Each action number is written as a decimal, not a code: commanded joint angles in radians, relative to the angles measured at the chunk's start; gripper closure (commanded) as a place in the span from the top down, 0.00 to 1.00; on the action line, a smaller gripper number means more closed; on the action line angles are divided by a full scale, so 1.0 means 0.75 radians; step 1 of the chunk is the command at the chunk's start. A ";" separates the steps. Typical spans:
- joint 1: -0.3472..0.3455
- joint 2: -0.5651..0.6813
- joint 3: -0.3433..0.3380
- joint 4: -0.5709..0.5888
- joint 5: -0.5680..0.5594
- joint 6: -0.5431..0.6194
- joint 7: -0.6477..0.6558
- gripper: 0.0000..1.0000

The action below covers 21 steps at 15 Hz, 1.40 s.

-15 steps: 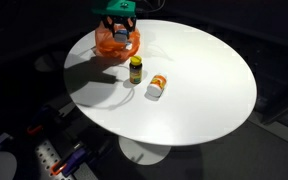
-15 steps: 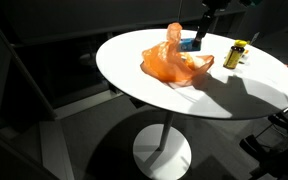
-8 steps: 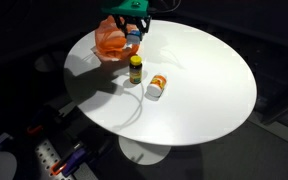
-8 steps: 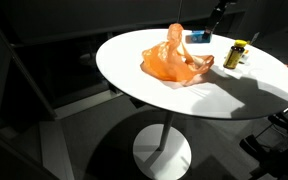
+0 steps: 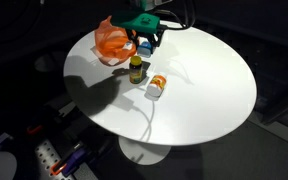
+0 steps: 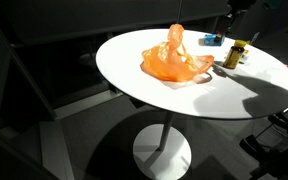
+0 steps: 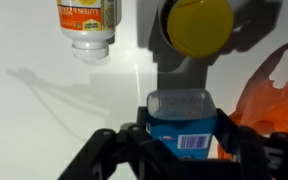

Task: Remove the blue box from the plastic bag

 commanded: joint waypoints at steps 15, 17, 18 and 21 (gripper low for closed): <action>-0.059 -0.023 -0.011 -0.227 0.056 0.093 -0.013 0.41; -0.061 -0.025 -0.008 -0.229 0.064 0.086 -0.020 0.46; -0.062 -0.029 -0.006 -0.228 0.070 0.082 -0.024 0.91; -0.060 -0.042 -0.008 -0.219 0.068 0.065 -0.019 1.00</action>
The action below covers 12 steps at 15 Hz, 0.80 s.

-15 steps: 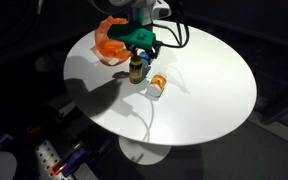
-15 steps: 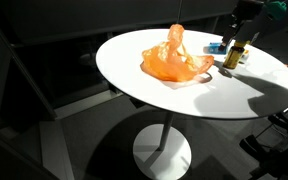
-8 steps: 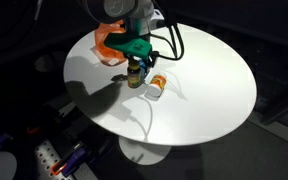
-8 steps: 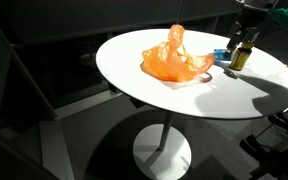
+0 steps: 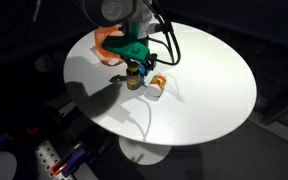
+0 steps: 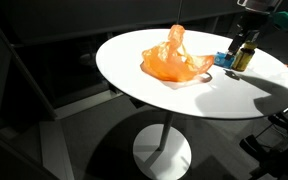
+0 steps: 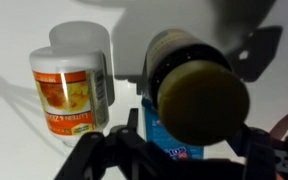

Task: Remove the blue box from the plastic bag

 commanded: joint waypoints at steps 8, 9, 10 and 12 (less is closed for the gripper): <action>0.020 -0.146 -0.030 0.047 -0.029 -0.223 0.066 1.00; 0.026 -0.159 -0.038 0.061 -0.051 -0.264 0.088 1.00; 0.032 -0.171 -0.046 0.078 -0.078 -0.301 0.118 1.00; 0.044 -0.187 -0.061 0.122 -0.136 -0.388 0.180 1.00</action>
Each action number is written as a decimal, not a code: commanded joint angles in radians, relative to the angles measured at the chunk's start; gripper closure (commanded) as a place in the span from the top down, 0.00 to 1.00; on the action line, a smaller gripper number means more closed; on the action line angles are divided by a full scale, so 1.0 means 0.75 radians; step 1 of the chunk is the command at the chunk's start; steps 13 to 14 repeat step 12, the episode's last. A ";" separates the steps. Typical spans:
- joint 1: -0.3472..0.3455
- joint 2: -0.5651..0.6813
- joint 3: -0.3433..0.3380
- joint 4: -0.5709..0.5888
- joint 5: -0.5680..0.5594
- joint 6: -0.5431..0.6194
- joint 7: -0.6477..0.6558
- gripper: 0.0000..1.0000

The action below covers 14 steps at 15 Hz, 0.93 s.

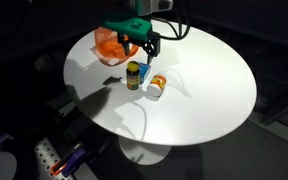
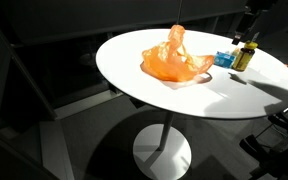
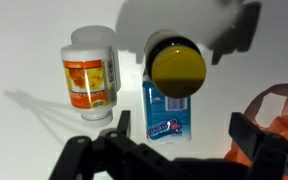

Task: Remove the blue box from the plastic bag

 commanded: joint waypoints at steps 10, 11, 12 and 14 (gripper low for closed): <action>0.069 -0.023 -0.042 0.275 -0.183 -0.473 0.205 1.00; 0.066 -0.034 -0.043 0.233 -0.163 -0.424 0.178 1.00; 0.068 -0.033 -0.043 0.240 -0.163 -0.434 0.178 1.00; 0.068 -0.033 -0.043 0.240 -0.163 -0.434 0.178 1.00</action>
